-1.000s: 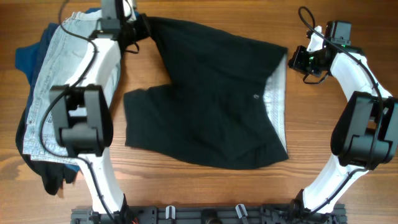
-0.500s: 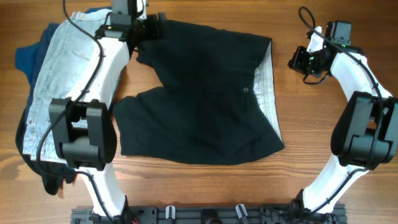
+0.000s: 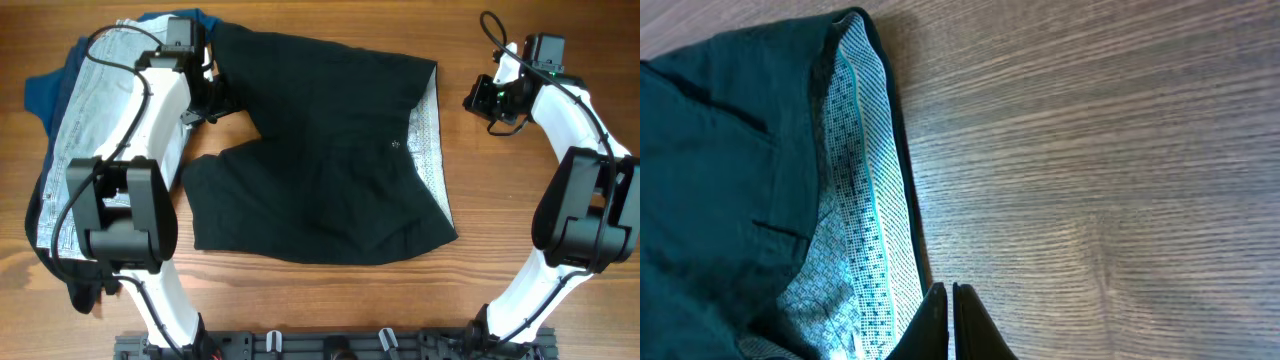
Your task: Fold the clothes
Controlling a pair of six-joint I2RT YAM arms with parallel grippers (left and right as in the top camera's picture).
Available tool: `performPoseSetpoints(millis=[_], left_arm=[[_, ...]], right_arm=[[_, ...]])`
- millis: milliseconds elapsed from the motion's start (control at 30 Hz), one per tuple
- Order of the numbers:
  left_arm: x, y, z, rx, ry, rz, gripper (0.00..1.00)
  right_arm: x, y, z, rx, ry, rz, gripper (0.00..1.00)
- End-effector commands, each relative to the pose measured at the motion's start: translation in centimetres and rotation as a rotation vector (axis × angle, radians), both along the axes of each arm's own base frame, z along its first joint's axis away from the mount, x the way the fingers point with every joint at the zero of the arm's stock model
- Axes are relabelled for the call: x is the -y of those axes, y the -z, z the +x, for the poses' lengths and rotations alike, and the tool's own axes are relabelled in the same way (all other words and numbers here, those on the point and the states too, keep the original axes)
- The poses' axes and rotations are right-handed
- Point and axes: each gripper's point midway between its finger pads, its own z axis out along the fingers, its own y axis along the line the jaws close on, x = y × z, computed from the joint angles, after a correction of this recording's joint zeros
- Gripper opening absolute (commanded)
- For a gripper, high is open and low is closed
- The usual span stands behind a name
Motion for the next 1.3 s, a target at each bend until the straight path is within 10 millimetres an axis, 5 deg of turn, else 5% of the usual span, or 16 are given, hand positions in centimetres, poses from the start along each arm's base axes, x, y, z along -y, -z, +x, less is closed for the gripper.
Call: performPoseSetpoints(millis=[0,333,600,1000,1067,1133,1267], left_arm=[[0.1,0.9,1.0,0.099,0.075,0.025,0.79],[1.2,1.5,5.7,0.320,0.422,0.140,0.81],[1.9,4.9,3.4,0.207,0.474,0.097,0.68],[3.6,7.1,5.1,0.266,0.504,0.059,0.63],[3.9,7.3,5.2,0.271,0.510,0.059,0.51],[3.9,7.1,5.4,0.282,0.508,0.061,0.04],[3.7,5.3,6.2,0.321,0.465,0.065,0.04]], right_arm=[[-0.1,-1.1,0.3,0.029,-0.019,-0.005,0.04],[-0.1,-1.1,0.3,0.027,-0.019,-0.004,0.04],[-0.1,-1.1,0.3,0.027,-0.019,-0.005,0.04],[-0.1,-1.1,0.3,0.026,-0.018,-0.004,0.04],[-0.1,-1.1,0.3,0.026,-0.018,-0.004,0.04],[-0.1,-1.1,0.3,0.026,-0.018,-0.004,0.04],[-0.1,-1.1,0.3,0.026,-0.018,-0.004,0.04]])
